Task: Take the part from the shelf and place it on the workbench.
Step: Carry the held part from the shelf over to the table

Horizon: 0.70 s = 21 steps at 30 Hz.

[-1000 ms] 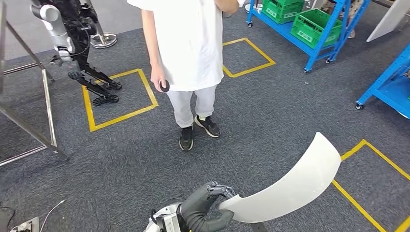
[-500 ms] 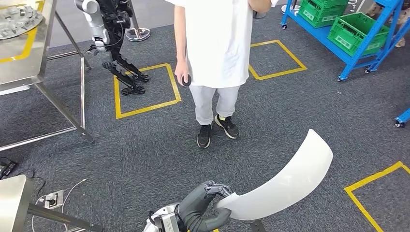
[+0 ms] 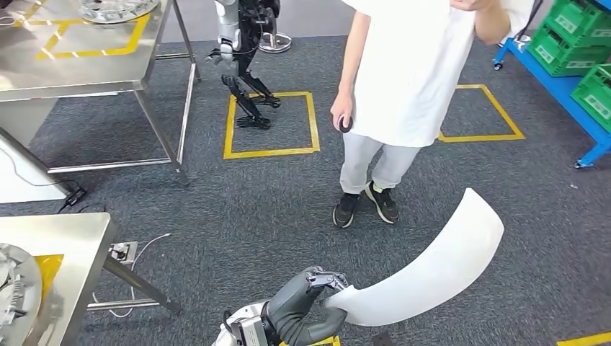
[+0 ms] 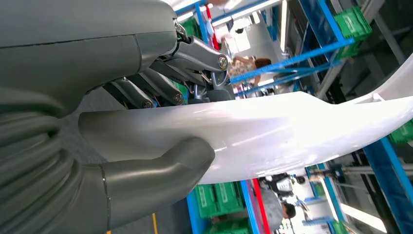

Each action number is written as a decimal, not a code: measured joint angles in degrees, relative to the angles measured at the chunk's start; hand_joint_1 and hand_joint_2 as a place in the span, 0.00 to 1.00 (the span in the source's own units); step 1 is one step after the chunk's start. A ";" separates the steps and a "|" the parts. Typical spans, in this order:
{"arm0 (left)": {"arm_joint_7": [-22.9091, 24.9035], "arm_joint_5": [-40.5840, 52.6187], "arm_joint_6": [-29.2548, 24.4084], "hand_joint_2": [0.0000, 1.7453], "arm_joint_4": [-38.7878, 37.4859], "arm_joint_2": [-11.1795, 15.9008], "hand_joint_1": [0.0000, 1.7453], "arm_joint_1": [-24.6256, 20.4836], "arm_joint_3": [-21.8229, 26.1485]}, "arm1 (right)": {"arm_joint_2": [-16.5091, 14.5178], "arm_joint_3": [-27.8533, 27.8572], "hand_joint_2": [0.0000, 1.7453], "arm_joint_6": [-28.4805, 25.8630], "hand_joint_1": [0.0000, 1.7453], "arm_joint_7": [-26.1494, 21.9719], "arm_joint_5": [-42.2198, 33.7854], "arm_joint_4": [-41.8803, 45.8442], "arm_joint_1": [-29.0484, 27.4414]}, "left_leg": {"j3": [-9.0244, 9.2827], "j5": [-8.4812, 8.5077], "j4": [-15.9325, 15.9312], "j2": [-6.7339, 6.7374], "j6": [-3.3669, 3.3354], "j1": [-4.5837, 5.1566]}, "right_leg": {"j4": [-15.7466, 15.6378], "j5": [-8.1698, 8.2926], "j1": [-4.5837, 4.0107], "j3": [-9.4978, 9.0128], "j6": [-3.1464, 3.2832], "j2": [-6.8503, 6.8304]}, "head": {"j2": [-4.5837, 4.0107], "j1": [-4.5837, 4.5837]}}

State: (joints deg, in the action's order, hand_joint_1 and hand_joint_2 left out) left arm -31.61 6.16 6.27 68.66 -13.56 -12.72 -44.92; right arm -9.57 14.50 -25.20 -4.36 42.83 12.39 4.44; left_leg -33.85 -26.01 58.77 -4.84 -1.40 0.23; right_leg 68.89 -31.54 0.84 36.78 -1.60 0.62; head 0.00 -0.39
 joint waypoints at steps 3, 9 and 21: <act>0.01 0.22 -0.11 1.00 -0.01 -0.08 1.00 -0.17 0.01 | 0.03 -0.01 0.00 0.24 0.00 1.00 0.45 -0.04 0.14 | -0.44 -0.03 0.47 -2.10 0.95 -0.03 | -8.85 3.30 0.21 -3.75 0.33 3.07 | 0.00 -0.09; 0.02 0.40 -0.01 1.00 0.19 -0.15 1.00 -0.47 0.02 | 0.10 0.02 0.00 0.82 0.00 2.16 1.15 -0.07 0.20 | -3.22 -2.56 4.54 0.57 2.77 0.03 | -10.21 3.97 0.01 -3.97 2.70 -0.16 | 0.00 0.61; 0.16 0.44 1.12 1.00 1.51 -0.72 1.00 -1.10 0.01 | 0.35 0.01 0.00 1.02 0.00 5.29 2.06 -0.07 -0.45 | 0.91 -1.33 -0.14 7.55 1.07 0.66 | -10.09 3.39 -0.66 -4.56 1.34 -8.48 | 0.00 0.96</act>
State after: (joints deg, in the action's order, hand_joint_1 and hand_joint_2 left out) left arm -31.45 6.61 7.39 70.17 -14.28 -13.82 -44.91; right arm -9.22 14.50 -24.17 0.93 44.89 12.33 3.99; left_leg -32.93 -27.34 58.63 2.71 -0.33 0.90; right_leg 58.80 -28.15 0.18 32.23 -0.26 -7.86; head 0.00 0.57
